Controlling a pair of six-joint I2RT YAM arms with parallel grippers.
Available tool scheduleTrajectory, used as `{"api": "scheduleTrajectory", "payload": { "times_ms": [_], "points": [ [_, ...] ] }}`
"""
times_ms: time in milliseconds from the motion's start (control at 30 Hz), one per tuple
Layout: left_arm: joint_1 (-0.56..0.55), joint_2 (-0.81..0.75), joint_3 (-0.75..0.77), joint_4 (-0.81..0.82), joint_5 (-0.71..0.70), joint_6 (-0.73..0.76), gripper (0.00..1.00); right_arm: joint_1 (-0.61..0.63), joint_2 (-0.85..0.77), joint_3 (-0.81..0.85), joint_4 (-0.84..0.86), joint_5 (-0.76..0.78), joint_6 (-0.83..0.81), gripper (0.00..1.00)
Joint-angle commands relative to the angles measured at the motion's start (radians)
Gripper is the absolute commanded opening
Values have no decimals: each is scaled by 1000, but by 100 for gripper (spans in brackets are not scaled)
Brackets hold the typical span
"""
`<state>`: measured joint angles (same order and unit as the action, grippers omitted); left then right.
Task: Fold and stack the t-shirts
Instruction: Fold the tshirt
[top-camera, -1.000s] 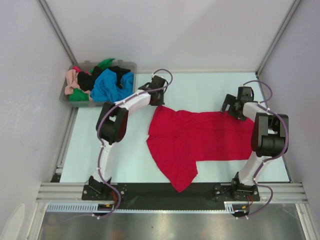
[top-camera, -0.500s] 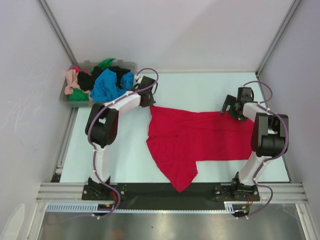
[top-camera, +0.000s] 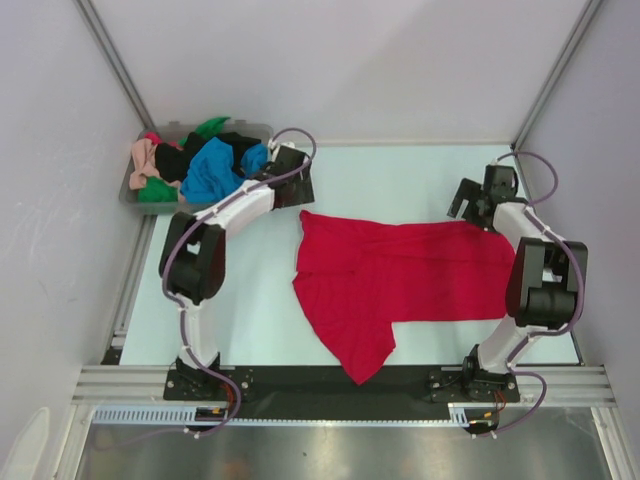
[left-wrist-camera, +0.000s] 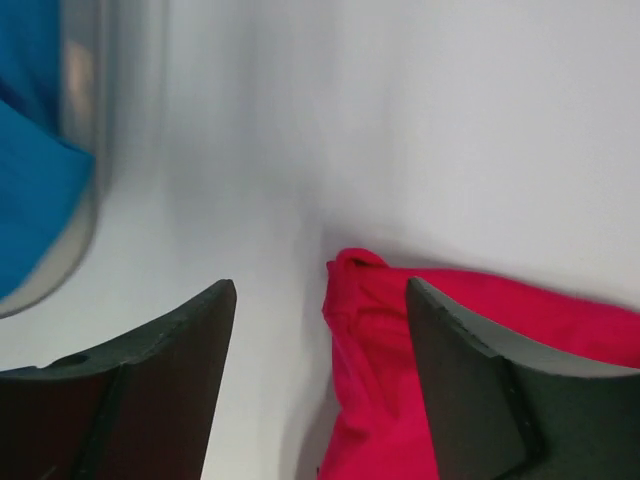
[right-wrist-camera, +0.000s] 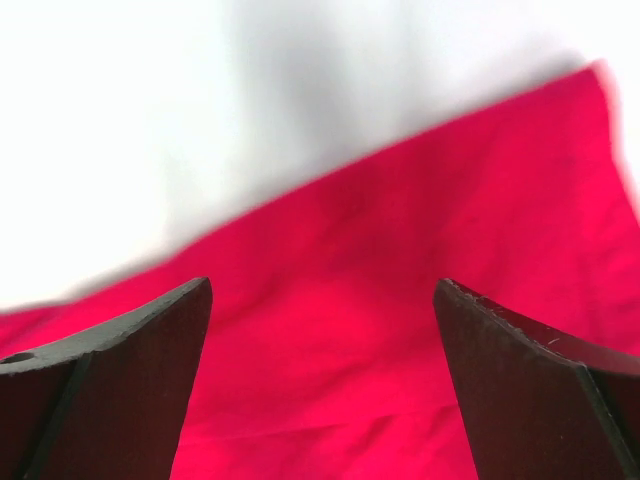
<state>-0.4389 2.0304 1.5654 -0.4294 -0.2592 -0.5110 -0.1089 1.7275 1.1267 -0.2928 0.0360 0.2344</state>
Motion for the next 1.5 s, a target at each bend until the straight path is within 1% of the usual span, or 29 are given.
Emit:
{"api": "scheduleTrajectory", "payload": {
  "times_ms": [0, 67, 133, 233, 300, 400, 500, 633, 733, 933, 1033, 1167, 1333, 1467],
  "points": [
    [-35, -168, 71, 8, -11, 113, 76, -29, -88, 70, -6, 24, -7, 100],
    [-67, -200, 71, 1, -6, 134, 77, -54, -88, 62, 4, 30, -12, 100],
    [-116, -213, 64, 1, 17, 120, 77, -74, -65, 64, 9, 21, -14, 100],
    [-161, -197, 19, 47, 124, 36, 77, -118, -27, 59, 11, 7, -9, 99],
    [-182, -159, -16, 107, 190, -29, 77, -138, -11, 55, 17, 4, -9, 99],
    [-196, -82, -25, 152, 231, -73, 75, -156, 12, 35, 33, -8, -17, 100],
    [-198, -27, -25, 161, 216, -104, 75, -166, 35, 21, 67, -25, -26, 100],
    [-175, -10, -73, 182, 186, -135, 75, -161, 78, 31, 109, -91, -30, 100],
    [-138, -6, -161, 218, 201, -188, 75, -141, 124, 67, 89, -87, -43, 99],
    [-70, 5, -238, 258, 192, -208, 74, -123, 152, 77, 84, -76, -46, 99],
    [-29, 4, -249, 253, 169, -202, 74, -123, 158, 76, 84, -76, -41, 99],
    [22, 4, -243, 244, 164, -144, 74, -107, 161, 74, 99, -91, -37, 99],
    [32, 25, -185, 202, 190, -69, 74, -69, 178, 88, 103, -71, -49, 99],
    [34, 13, -208, 185, 150, -63, 75, -69, 193, 117, 84, -48, -49, 99]
  ]
}}
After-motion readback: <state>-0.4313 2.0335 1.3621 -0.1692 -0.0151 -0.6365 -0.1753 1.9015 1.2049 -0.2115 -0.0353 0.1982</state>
